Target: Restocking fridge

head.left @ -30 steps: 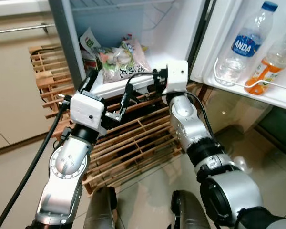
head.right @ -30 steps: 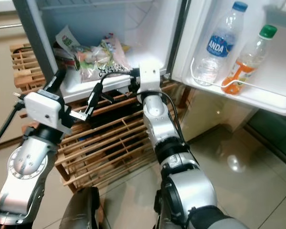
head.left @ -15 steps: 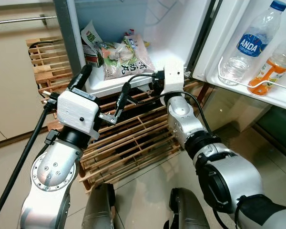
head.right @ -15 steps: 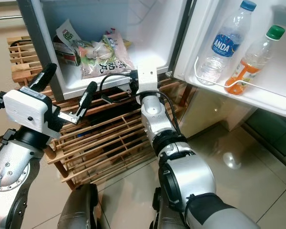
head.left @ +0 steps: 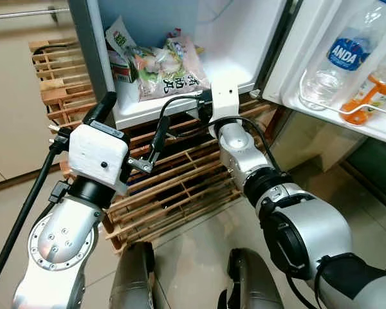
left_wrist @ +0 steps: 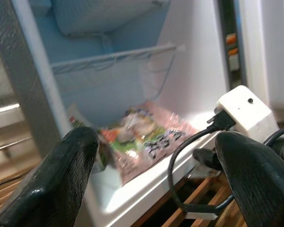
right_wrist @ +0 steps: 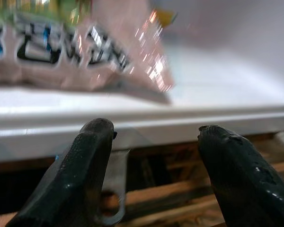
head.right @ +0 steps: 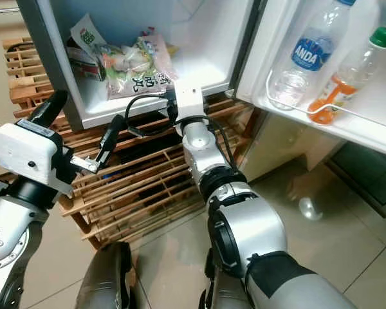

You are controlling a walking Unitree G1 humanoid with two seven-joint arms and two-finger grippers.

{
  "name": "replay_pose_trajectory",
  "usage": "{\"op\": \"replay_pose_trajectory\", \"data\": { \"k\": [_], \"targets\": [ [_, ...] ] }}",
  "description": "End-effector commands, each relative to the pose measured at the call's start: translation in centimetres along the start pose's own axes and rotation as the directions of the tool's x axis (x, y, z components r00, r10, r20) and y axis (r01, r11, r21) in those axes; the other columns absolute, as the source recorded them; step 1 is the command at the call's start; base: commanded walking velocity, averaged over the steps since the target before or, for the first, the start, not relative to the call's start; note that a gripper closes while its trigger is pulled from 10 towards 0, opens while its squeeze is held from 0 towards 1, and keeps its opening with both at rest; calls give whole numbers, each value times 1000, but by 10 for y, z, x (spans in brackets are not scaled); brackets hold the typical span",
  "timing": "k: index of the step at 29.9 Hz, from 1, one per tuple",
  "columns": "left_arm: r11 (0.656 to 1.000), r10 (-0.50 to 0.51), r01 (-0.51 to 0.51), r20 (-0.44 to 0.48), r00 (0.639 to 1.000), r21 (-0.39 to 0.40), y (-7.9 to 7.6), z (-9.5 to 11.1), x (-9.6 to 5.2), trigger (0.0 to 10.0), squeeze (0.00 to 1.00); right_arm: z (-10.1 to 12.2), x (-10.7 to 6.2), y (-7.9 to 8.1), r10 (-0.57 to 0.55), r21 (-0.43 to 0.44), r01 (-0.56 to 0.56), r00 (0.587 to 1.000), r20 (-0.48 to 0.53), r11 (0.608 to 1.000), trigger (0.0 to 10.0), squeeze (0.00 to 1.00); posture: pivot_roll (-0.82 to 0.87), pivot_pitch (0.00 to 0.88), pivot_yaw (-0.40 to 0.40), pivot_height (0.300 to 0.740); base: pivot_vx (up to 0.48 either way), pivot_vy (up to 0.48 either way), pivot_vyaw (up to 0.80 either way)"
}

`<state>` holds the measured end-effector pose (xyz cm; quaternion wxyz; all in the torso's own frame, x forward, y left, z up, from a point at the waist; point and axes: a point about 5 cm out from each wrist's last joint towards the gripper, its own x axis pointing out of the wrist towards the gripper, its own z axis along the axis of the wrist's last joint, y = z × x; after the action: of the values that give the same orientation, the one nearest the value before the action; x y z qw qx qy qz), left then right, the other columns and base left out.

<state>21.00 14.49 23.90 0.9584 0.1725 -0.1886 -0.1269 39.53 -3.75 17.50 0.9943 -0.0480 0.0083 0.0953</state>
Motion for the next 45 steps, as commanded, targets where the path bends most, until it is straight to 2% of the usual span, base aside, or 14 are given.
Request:
{"op": "replay_pose_trajectory", "data": {
  "k": [1, 8, 15, 25, 27, 28, 29, 30, 34, 36, 37, 39, 42, 45],
  "targets": [
    [1000, -5, 5, -1, 1000, 15, 2, 6, -6, 10000, 0, 10, 3, 0, -8, -30, 8, 1000, 19, 1000, 10000, 0, 339, 175, -75, 596, 0, 0, 0],
    [1000, -19, 20, -33, 999, 21, 0, 8, -13, 10000, 0, 34, 8, 0, -26, -100, 36, 995, 94, 994, 10000, 0, 346, 197, -66, 596, 0, 0, 0],
    [1000, -28, 28, -59, 998, 5, -6, 1, -9, 10000, 0, 47, 10, -14, -90, -18, 94, 986, 142, 995, 10000, 0, 305, 188, -75, 596, 0, 0, 0],
    [997, -15, 8, -86, 996, -71, -19, -24, 19, 10000, 0, 51, 6, -33, -116, -15, 125, 956, 268, 992, 10000, 0, 169, 93, -87, 596, 0, 0, 0],
    [991, 12, -39, -198, 980, -131, -24, -52, 29, 10000, 0, 25, -4, -37, -95, -21, 105, 955, 282, 994, 10000, 0, 96, 29, -84, 596, 0, 0, 0],
    [991, 12, -39, -198, 980, -131, -24, -52, 29, 10000, 0, 25, -4, -37, -95, -21, 105, 955, 282, 994, 10000, 0, 96, 29, -84, 596, 0, 0, 0],
    [981, 23, -78, -298, 954, -177, -25, -76, 33, 10000, 0, 0, -18, -39, -82, -16, 90, 954, 290, 996, 10000, 0, 65, 0, -77, 596, 0, 0, 0],
    [977, 24, -89, -319, 948, -192, -25, -84, 35, 10000, 0, -9, -24, -41, -83, -12, 90, 953, 293, 996, 10000, 0, 55, 0, -72, 596, 0, 0, 0],
    [977, 42, -107, -324, 945, -187, -22, -91, 39, 10000, 0, -22, -36, -46, -96, 5, 99, 953, 288, 995, 10000, 0, 40, 0, -59, 596, 0, 0, 0],
    [973, 62, -130, -326, 943, -191, -17, -94, 42, 10000, 0, -34, -57, -55, -138, 31, 135, 949, 282, 990, 10000, 0, 9, 0, -24, 596, 0, 0, 0],
    [973, 62, -130, -326, 943, -191, -17, -94, 42, 10000, 0, -34, -57, -55, -138, 31, 135, 949, 282, 990, 10000, 0, 9, 0, -24, 596, 0, 0, 0],
    [965, 54, -136, -339, 939, -224, -12, -99, 38, 10000, 0, -47, -85, -70, -184, 49, 177, 946, 268, 983, 10000, 0, -25, 0, 13, 596, 0, 0, 0],
    [963, 50, -137, -345, 937, -233, -11, -101, 36, 10000, 0, -52, -95, -77, -198, 50, 192, 945, 261, 980, 10000, 0, -27, 0, 14, 596, 0, 0, 0],
    [952, 66, -154, -317, 946, -263, -19, -100, 48, 10000, 0, -77, -108, -92, -197, 97, 183, 966, 166, 978, 10000, 0, -37, 0, 13, 606, 0, 0, 0]
  ]
}}
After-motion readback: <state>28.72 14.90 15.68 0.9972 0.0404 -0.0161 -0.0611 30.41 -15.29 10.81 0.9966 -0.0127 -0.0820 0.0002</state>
